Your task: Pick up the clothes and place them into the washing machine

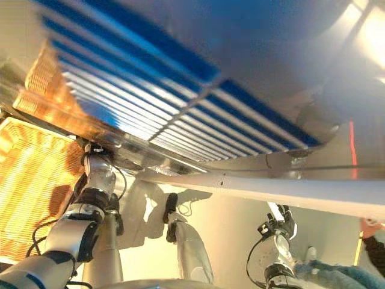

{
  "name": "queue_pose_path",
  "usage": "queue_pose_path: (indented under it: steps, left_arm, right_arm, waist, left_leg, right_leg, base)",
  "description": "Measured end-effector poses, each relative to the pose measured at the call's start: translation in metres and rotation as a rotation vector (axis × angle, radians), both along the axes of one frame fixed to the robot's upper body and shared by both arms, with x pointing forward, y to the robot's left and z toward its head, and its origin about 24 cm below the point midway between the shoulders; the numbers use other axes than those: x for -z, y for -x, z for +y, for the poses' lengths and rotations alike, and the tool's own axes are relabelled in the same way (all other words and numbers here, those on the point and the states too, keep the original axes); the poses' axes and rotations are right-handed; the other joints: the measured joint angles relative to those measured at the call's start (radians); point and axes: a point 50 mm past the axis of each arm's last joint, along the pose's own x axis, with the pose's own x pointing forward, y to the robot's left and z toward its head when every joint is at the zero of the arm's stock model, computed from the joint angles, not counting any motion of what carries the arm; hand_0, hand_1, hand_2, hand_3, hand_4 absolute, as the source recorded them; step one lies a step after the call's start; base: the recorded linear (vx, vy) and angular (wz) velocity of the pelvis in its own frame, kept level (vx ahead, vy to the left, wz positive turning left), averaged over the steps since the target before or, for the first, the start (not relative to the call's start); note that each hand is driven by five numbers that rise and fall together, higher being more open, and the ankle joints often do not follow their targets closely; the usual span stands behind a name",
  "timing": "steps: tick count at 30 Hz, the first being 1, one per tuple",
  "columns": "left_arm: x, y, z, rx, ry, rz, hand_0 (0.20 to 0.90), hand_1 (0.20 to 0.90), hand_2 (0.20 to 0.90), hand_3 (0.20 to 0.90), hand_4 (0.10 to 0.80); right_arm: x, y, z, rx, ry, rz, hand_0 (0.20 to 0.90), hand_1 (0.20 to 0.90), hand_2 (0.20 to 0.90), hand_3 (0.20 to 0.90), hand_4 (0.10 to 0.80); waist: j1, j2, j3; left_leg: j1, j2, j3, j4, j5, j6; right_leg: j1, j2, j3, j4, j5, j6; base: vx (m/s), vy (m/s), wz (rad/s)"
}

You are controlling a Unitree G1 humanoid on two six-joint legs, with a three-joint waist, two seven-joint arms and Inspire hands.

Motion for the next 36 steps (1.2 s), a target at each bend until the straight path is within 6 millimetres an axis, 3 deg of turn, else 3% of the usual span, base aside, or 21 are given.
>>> queue_pose_path:
  steps: [2,4,8,13,14,15,19,36]
  left_arm:
    - [-0.002,-0.002,-0.004,0.008,0.007,-0.002,0.200,0.200,0.200,0.200,0.300]
    - [-0.006,-0.006,-0.006,0.015,0.005,-0.006,0.200,0.200,0.200,0.200,0.300]
    - [-0.013,-0.011,0.017,-0.062,-0.007,0.057,0.200,0.200,0.200,0.200,0.300]
    - [-0.015,-0.016,0.018,-0.034,-0.067,0.136,0.200,0.200,0.200,0.200,0.300]
    - [-0.021,-0.021,0.019,-0.024,-0.097,0.171,0.609,0.609,0.609,0.609,0.592]
    - [-0.022,-0.024,0.017,-0.009,-0.122,0.210,0.900,0.900,0.900,0.900,0.800]
    - [-0.042,-0.036,0.014,0.050,-0.198,0.230,0.900,0.900,0.900,0.900,0.800]
    - [-0.044,-0.040,0.001,0.127,-0.258,0.194,0.900,0.900,0.900,0.900,0.800]
  right_arm:
    - [0.000,0.002,-0.001,0.011,0.008,-0.005,0.900,0.900,0.900,0.900,0.800]
    - [0.002,0.004,-0.001,0.019,0.005,0.014,0.900,0.900,0.900,0.900,0.800]
    - [-0.005,-0.013,0.005,-0.018,0.006,-0.028,0.900,0.900,0.900,0.900,0.800]
    - [-0.024,-0.040,0.014,-0.067,0.030,-0.119,0.900,0.900,0.900,0.900,0.800]
    - [-0.031,-0.050,0.016,-0.076,0.034,-0.151,0.900,0.900,0.900,0.900,0.800]
    - [-0.034,-0.056,0.019,-0.085,0.035,-0.162,0.900,0.900,0.900,0.900,0.800]
    - [-0.050,-0.073,0.015,-0.081,0.056,-0.205,0.900,0.900,0.900,0.900,0.800]
    - [-0.048,-0.076,0.015,-0.080,0.061,-0.172,0.900,0.900,0.900,0.900,0.800]
  waist:
    - [0.003,0.000,-0.002]
    - [0.005,-0.009,-0.009]
    - [0.030,0.008,-0.016]
    - [0.030,0.043,-0.033]
    - [0.030,0.049,-0.037]
    - [0.028,0.049,-0.039]
    - [0.019,0.055,-0.046]
    - [0.004,0.078,-0.080]
  left_leg:
    - [-0.012,0.003,-0.022,0.019,-0.009,0.011]
    - [-0.031,-0.017,-0.039,0.035,-0.011,0.014]
    - [-0.056,-0.019,-0.043,0.081,-0.034,0.022]
    - [-0.075,-0.020,-0.047,0.118,-0.054,0.036]
    - [-0.087,-0.020,-0.045,0.127,-0.057,0.038]
    - [-0.091,-0.018,-0.043,0.131,-0.058,0.039]
    - [-0.129,-0.018,-0.042,0.147,-0.063,0.042]
    - [-0.151,-0.014,-0.031,0.143,-0.064,0.041]
  right_leg:
    - [-0.018,-0.006,-0.005,0.054,-0.017,-0.002]
    - [-0.018,-0.006,-0.038,0.097,-0.101,-0.017]
    - [-0.022,-0.007,-0.052,0.115,-0.124,-0.013]
    - [-0.020,-0.008,-0.054,0.118,-0.124,-0.011]
    - [-0.027,-0.008,-0.054,0.117,-0.123,-0.010]
    - [-0.032,-0.007,-0.054,0.118,-0.123,-0.009]
    - [-0.066,-0.007,-0.054,0.121,-0.120,-0.005]
    - [-0.093,-0.006,-0.046,0.113,-0.120,-0.004]
  base:
    - [0.030,-0.001,0.26]
    - [0.041,0.020,0.33]
    - [0.004,0.050,0.01]
    - [-0.036,0.054,0.00]
    - [-0.045,0.058,-0.08]
    - [-0.054,0.068,-0.11]
    - [-0.017,0.055,-0.09]
    - [-0.012,0.015,-0.03]
